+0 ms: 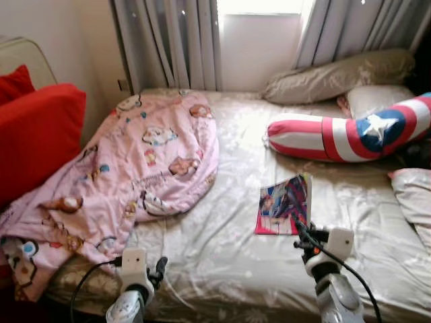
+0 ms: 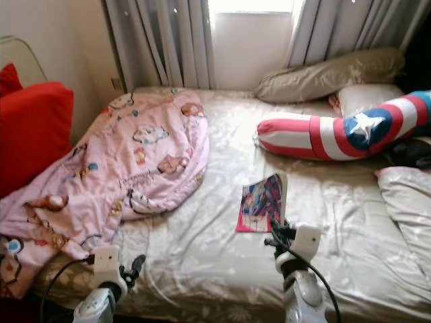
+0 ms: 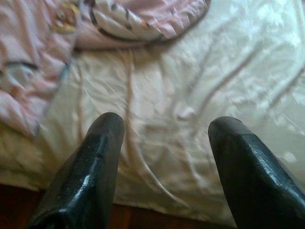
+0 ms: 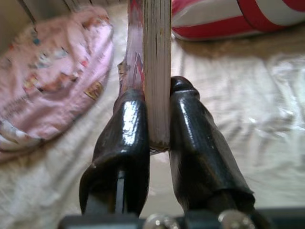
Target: Clean up the room
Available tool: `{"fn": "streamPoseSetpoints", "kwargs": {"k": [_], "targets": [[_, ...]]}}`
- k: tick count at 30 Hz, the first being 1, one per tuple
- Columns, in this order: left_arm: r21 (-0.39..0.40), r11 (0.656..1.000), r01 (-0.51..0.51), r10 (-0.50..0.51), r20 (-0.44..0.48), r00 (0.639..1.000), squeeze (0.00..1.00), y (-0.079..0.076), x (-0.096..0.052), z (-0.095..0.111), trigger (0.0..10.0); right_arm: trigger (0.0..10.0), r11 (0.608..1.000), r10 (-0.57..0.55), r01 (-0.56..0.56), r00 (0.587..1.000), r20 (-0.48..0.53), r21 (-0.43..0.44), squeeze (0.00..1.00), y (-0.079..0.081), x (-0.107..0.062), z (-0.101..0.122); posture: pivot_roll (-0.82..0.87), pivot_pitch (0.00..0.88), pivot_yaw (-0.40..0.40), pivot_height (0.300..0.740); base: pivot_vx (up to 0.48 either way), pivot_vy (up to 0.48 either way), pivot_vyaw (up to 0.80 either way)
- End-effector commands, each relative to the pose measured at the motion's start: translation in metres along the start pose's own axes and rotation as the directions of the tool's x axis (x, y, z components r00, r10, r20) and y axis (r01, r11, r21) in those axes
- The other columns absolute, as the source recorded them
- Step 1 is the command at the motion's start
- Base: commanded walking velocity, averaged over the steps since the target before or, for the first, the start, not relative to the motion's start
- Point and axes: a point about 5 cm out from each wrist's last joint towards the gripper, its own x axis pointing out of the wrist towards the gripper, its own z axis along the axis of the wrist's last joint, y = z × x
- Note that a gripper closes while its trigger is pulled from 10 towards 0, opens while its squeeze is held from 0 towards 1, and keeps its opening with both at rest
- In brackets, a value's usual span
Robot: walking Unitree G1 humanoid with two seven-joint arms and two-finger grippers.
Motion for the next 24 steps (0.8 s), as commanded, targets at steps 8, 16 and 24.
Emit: {"fn": "streamPoseSetpoints", "kwargs": {"k": [8, 16, 24], "targets": [[0.021, 1.000, 0.015, -0.015, 0.004, 1.000, 0.00, -0.0028, -0.0006, -0.0006, 10.0, 10.0, 0.999, 0.025, -0.023, 0.999, 0.044, -0.030, 0.00, 0.0036, 0.0030, 0.0110, 0.03, 0.041, -0.036, 0.740, 0.091, -0.338, 0.00], [0.020, 1.000, 0.016, -0.016, 0.009, 1.000, 0.00, -0.0020, -0.0007, 0.0000, 10.0, 10.0, 0.999, 0.028, -0.027, 0.999, 0.043, -0.023, 0.00, 0.0044, 0.0032, 0.0113, 0.03, 0.051, -0.037, 0.740, 0.242, -0.328, 0.00], [0.006, 1.000, 0.009, -0.009, 0.010, 1.000, 0.00, 0.0005, -0.0012, 0.0000, 10.0, 10.0, 1.000, 0.020, -0.020, 0.999, 0.032, 0.002, 0.00, 0.0032, 0.0038, 0.0105, 0.03, 0.058, -0.037, 0.740, 0.092, -0.225, 0.00]]}}
